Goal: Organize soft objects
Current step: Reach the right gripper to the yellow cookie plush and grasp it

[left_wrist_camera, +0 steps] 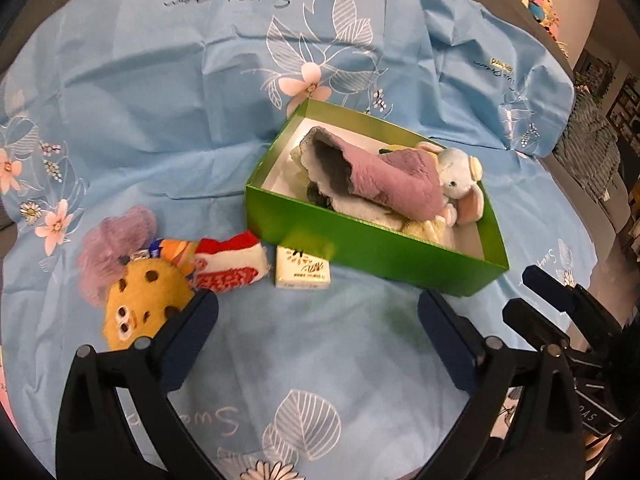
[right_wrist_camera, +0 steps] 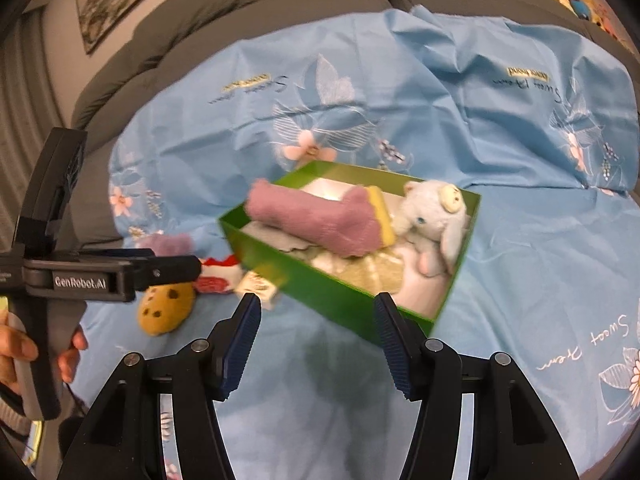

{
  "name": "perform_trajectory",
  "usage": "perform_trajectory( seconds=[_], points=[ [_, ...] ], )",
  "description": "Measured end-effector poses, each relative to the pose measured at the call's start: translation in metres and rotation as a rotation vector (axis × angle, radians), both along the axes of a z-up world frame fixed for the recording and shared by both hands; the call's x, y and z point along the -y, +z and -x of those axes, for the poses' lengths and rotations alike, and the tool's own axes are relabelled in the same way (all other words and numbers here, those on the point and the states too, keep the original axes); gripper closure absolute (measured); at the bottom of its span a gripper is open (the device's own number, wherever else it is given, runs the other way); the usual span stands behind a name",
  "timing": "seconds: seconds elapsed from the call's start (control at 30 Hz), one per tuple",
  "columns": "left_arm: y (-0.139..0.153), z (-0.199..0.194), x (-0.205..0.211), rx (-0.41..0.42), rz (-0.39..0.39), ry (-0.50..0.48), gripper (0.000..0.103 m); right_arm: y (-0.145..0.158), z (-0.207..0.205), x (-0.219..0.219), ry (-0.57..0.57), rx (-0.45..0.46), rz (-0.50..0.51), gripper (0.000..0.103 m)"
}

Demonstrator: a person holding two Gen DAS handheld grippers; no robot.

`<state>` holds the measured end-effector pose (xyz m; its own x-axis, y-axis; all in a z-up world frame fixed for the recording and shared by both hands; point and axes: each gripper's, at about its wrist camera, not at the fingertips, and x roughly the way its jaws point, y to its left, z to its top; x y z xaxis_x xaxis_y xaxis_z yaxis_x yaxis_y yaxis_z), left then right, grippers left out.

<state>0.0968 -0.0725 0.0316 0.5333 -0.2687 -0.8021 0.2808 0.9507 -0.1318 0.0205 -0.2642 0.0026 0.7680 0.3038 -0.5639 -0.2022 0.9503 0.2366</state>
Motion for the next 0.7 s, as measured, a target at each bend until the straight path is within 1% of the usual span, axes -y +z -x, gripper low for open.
perform_trajectory(
  seconds=[0.03,0.1,0.17,0.3,0.4,0.53,0.6,0.7],
  points=[
    [0.002,0.007,-0.003,0.013,-0.002,0.001,0.003,0.002,0.003,-0.004,0.005,0.004,0.000,0.040],
    [0.005,0.016,-0.010,0.027,-0.005,0.008,0.002,0.005,0.008,-0.012,0.023,0.017,0.005,0.031],
    [0.008,0.023,-0.016,0.044,-0.006,0.015,0.001,0.008,0.014,-0.021,0.046,0.032,0.006,0.029],
    [0.008,0.037,-0.032,0.054,0.002,0.025,0.001,0.011,0.023,-0.036,0.082,0.041,0.008,0.028],
    [0.002,0.046,-0.046,0.040,0.002,0.039,0.001,0.010,0.026,-0.048,0.107,0.039,0.015,0.027],
    [-0.004,0.054,-0.066,0.026,0.026,0.066,0.001,0.009,0.028,-0.064,0.140,0.028,0.011,0.026],
    [-0.007,0.056,-0.076,0.014,0.042,0.080,0.001,0.008,0.027,-0.072,0.174,0.017,-0.016,0.026],
    [-0.013,0.059,-0.089,0.007,0.039,0.106,0.001,0.005,0.024,-0.085,0.216,0.003,-0.048,0.026]
  ],
)
